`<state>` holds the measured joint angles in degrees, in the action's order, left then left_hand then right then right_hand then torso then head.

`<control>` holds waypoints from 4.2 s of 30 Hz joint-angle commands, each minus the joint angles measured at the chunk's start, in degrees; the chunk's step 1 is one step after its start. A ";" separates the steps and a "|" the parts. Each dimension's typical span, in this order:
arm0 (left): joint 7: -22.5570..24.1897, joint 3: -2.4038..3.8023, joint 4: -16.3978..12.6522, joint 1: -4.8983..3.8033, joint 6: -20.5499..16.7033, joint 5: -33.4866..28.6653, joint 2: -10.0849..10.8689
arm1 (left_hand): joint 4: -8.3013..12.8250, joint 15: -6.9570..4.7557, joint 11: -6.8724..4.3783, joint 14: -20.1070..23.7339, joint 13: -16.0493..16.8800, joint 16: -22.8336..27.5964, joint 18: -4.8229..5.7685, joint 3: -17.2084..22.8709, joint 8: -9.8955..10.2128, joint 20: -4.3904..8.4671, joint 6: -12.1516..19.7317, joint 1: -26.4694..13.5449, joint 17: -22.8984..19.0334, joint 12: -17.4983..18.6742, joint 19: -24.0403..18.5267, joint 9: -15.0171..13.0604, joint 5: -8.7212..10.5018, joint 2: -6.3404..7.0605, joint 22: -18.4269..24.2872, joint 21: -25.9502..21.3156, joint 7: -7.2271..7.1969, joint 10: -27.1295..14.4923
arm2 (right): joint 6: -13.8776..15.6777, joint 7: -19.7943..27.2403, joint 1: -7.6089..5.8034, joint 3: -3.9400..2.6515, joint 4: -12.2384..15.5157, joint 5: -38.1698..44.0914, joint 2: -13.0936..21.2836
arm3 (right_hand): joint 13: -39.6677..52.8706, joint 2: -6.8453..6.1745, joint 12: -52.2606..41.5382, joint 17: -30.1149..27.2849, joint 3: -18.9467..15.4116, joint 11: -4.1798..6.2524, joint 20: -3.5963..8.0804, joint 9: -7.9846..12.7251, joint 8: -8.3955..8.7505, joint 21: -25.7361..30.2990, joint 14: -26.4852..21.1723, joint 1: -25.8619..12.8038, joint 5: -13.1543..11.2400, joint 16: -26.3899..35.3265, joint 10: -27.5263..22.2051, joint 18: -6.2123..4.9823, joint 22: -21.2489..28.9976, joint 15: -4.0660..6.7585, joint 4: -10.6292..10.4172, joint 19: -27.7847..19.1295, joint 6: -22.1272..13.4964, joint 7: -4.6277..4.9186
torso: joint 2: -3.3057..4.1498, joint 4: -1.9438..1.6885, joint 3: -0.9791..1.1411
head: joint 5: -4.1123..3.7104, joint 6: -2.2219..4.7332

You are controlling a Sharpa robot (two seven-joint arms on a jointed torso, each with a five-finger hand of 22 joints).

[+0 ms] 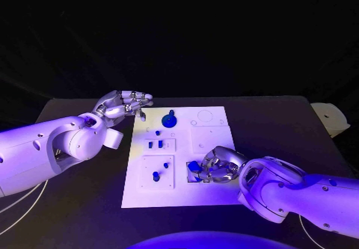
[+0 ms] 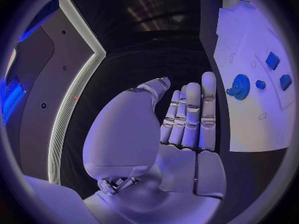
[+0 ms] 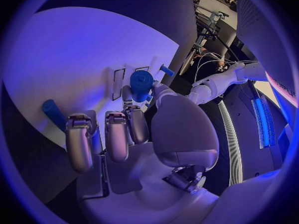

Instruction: Assemble the parts on the task board

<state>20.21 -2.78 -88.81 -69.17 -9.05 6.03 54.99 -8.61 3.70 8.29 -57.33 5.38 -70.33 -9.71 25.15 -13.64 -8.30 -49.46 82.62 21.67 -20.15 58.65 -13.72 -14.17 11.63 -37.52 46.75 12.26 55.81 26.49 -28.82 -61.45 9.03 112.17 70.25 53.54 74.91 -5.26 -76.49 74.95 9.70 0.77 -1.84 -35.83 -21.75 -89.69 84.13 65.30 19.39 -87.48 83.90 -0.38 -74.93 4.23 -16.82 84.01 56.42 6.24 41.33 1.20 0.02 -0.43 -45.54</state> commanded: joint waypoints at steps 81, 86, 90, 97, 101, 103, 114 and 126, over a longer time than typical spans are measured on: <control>0.02 0.00 -0.38 -0.02 1.07 -0.52 0.44 | -0.06 0.05 -0.11 0.33 0.11 0.35 -0.86 -0.03 -0.45 -0.35 0.35 -0.85 -0.15 -0.73 0.28 -0.09 0.27 -0.36 0.23 -0.40 -0.11 -0.65 | -4.28 3.73 0.70 0.08 -0.44 0.56 1.13 | 8.72 3.74 -2.95 12.67 -10.78 1.22 0.97 -2.87 -3.44 -0.31 5.39 7.11 -7.10 -1.47 2.02 0.38 -15.07 1.17 0.52 5.99 3.22 -4.18 | -0.04 -0.06 -0.01 | 0.14 -0.07; -0.03 -0.03 -0.38 -0.02 1.09 -0.52 0.55 | -0.06 0.04 -0.11 0.33 0.11 0.34 -0.86 -0.01 -0.46 -0.35 0.37 -0.85 -0.15 -0.76 0.29 -0.09 0.26 -0.39 0.25 -0.42 -0.11 -0.68 | -4.40 3.75 0.72 0.08 -0.34 0.55 1.48 | 8.74 3.67 -2.97 12.70 -10.80 1.22 0.98 -2.87 -3.44 -0.31 5.40 7.18 -7.14 -1.48 2.03 0.38 -15.07 1.18 0.52 5.99 3.21 -4.17 | 0.00 0.04 0.03 | 0.22 -0.15; -0.08 -0.04 -0.41 -0.02 1.13 -0.52 0.61 | -0.06 0.04 -0.11 0.33 0.11 0.34 -0.86 -0.01 -0.46 -0.35 0.37 -0.85 -0.15 -0.76 0.29 -0.09 0.26 -0.39 0.25 -0.42 -0.11 -0.68 | -4.70 3.92 0.74 0.08 -0.29 0.42 1.44 | 8.76 3.59 -3.01 12.70 -10.82 1.22 0.98 -2.87 -3.45 -0.31 5.40 7.24 -7.17 -1.49 2.05 0.38 -15.07 1.19 0.52 5.99 3.21 -4.17 | 0.02 0.12 0.02 | 0.23 -0.15; -0.09 -0.05 -0.48 -0.02 1.25 -0.52 0.40 | -0.06 0.04 -0.11 0.33 0.11 0.34 -0.86 -0.01 -0.46 -0.35 0.37 -0.85 -0.15 -0.76 0.29 -0.09 0.26 -0.39 0.25 -0.42 -0.11 -0.68 | -5.56 4.25 0.79 0.08 -0.58 -0.06 0.59 | 8.72 3.20 -2.91 12.65 -11.05 1.18 1.00 -2.87 -3.49 -0.31 5.38 7.26 -7.50 -1.46 2.00 0.38 -15.07 1.19 0.35 5.99 3.23 -4.12 | 0.04 0.18 0.00 | 0.06 -0.14; -0.14 -0.05 -0.48 -0.02 1.27 -0.52 0.33 | -0.04 0.04 -0.11 0.33 0.11 0.34 -0.86 0.00 -0.48 -0.35 0.40 -0.84 -0.16 -0.80 0.31 -0.09 0.25 -0.39 0.27 -0.44 -0.11 -0.73 | -5.60 4.27 0.80 0.08 -0.88 -0.21 0.46 | 8.78 3.22 -2.91 12.60 -11.77 1.07 0.96 -2.89 -3.62 -0.31 5.37 6.40 -9.83 -1.44 2.00 0.38 -15.07 1.09 0.16 5.99 3.32 -3.99 | 0.01 0.13 0.00 | 0.03 -0.19; -0.13 -0.05 -0.46 -0.02 1.27 -0.52 0.32 | -0.04 0.04 -0.11 0.33 0.11 0.34 -0.86 0.00 -0.48 -0.35 0.40 -0.84 -0.16 -0.80 0.31 -0.09 0.25 -0.39 0.27 -0.44 -0.11 -0.73 | -5.44 4.25 0.80 0.08 -0.97 -0.20 0.55 | 8.79 3.28 -2.90 12.59 -11.96 1.05 0.95 -2.90 -3.66 -0.31 5.37 6.27 -10.45 -1.44 1.99 0.38 -15.07 1.07 0.17 5.99 3.32 -3.98 | 0.02 0.07 -0.03 | -0.03 -0.19; -0.06 -0.07 -0.31 -0.02 1.20 -0.52 0.36 | -0.04 0.04 -0.11 0.34 0.11 0.34 -0.86 0.00 -0.49 -0.36 0.42 -0.85 -0.17 -0.83 0.31 -0.08 0.25 -0.39 0.28 -0.46 -0.11 -0.76 | 0.52 8.89 -0.49 -0.01 0.95 -0.95 4.98 | 7.27 3.85 -0.11 11.31 -11.51 0.59 0.73 -2.35 -2.48 -0.31 5.07 9.08 -9.55 -0.83 0.68 0.38 -15.07 0.74 0.43 5.99 1.38 -3.40 | -0.14 0.23 0.06 | -0.12 -0.04; 0.13 -0.56 -0.21 0.04 1.28 -0.52 0.48 | -0.01 0.04 -0.11 0.34 0.12 0.33 -0.86 0.02 -0.51 -0.36 0.44 -0.82 -0.18 -0.89 0.33 -0.09 0.24 -0.39 0.30 -0.49 -0.11 -0.79 | -0.10 9.47 -2.65 0.00 2.02 5.15 13.38 | 5.39 4.31 3.41 10.21 -11.91 -1.23 -0.51 -0.39 1.39 -0.31 4.80 10.62 -10.21 -0.24 -1.10 0.38 -15.07 -0.80 0.22 5.99 -2.02 -1.26 | -0.39 0.66 0.12 | -0.62 -0.14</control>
<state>19.78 -3.35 -88.95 -69.13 -8.72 5.82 55.52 -8.61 3.70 8.30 -57.33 5.41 -70.33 -9.71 25.15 -13.89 -8.51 -49.46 82.39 21.55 -20.84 58.86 -13.71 -14.17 11.40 -37.30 46.53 12.26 55.40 27.27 -19.78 -64.09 9.00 114.16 71.30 66.66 78.64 -0.93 -73.38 74.92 -1.97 -0.34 -1.98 -36.28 -20.75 -89.69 84.11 75.60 9.30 -88.11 82.92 -0.39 -74.91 3.78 -16.42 84.11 54.33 4.82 41.01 1.66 0.09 -0.98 -45.57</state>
